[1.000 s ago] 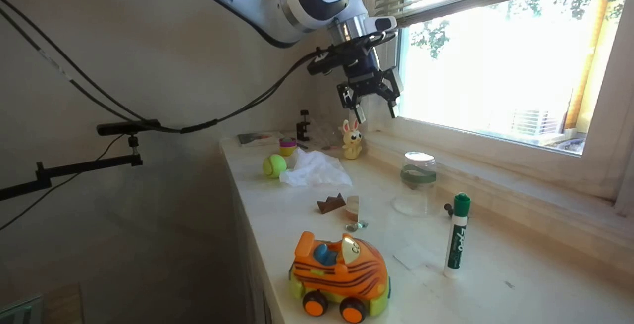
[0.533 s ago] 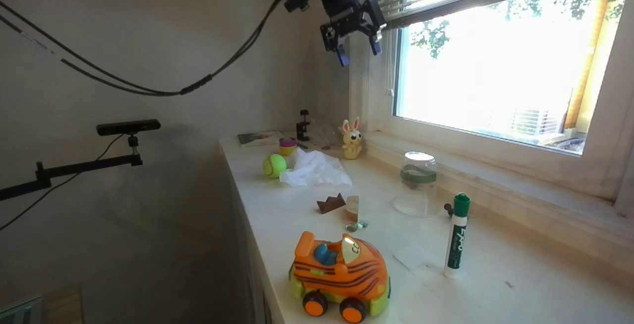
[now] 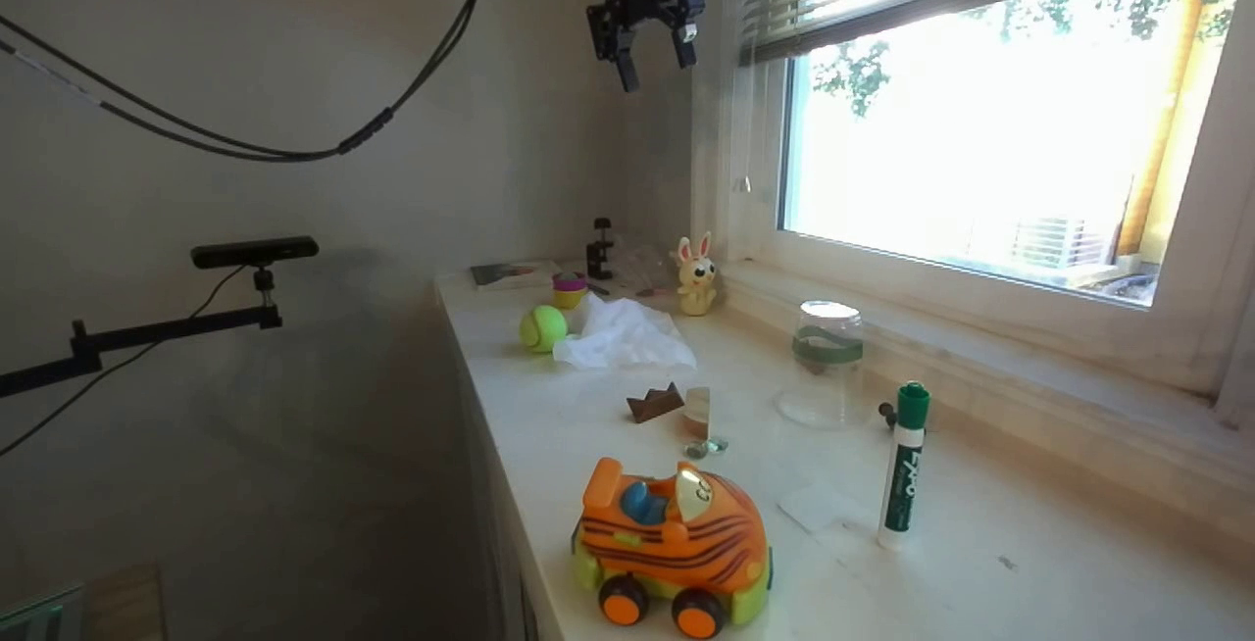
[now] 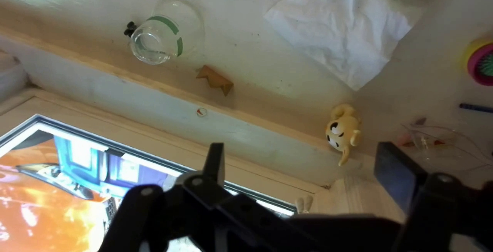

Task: Open the blinds of the window

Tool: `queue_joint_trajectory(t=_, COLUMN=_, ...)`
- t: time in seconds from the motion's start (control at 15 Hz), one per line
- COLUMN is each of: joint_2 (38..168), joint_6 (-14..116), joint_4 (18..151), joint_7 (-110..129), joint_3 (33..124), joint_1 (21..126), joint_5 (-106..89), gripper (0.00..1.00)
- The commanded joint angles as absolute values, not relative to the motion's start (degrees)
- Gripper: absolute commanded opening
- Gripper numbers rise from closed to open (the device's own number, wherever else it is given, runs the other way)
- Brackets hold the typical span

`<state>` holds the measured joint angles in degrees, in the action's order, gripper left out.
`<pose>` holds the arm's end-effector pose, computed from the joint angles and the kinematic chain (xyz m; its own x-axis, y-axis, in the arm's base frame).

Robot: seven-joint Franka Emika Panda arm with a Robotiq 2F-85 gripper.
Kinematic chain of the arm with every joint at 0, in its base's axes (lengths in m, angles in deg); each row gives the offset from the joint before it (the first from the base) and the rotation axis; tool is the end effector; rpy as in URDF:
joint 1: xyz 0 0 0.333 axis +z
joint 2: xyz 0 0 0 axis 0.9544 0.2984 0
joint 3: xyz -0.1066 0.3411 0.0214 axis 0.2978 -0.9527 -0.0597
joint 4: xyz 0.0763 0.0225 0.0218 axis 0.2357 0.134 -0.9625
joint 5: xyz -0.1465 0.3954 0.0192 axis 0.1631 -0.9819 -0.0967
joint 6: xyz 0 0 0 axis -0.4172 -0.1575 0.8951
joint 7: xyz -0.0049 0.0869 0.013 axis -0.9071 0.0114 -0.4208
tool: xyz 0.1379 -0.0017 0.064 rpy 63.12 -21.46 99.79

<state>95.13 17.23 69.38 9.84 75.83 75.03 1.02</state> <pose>0.6654 -0.0132 0.6626 0.9656 -0.0186 0.2594 -0.0710 -0.9784 0.1940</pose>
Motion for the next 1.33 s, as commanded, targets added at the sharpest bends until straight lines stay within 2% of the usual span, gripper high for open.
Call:
queue_joint_trajectory(t=0.0, joint_2=95.8, joint_6=16.5, joint_4=69.0, joint_7=8.8, joint_3=76.5, joint_1=74.9, joint_5=2.8, gripper=1.00)
queue_joint_trajectory(t=0.27, joint_2=94.5, joint_6=7.7, joint_4=70.8, joint_7=3.6, joint_3=76.7, joint_1=75.9, joint_5=5.3, gripper=1.00)
queue_joint_trajectory(t=0.6, joint_2=95.9, joint_6=-12.1, joint_4=66.1, joint_7=-1.9, joint_3=75.7, joint_1=75.2, joint_5=-1.4, gripper=1.00)
queue_joint_trajectory(t=0.8, joint_2=95.7, joint_6=-16.6, joint_4=65.3, joint_7=-4.5, joint_3=75.8, joint_1=74.5, joint_5=-5.9, gripper=1.00)
queue_joint_trajectory(t=1.27, joint_2=90.0, joint_6=2.3, joint_4=74.8, joint_7=1.4, joint_3=76.2, joint_1=73.7, joint_5=-11.1, gripper=1.00)
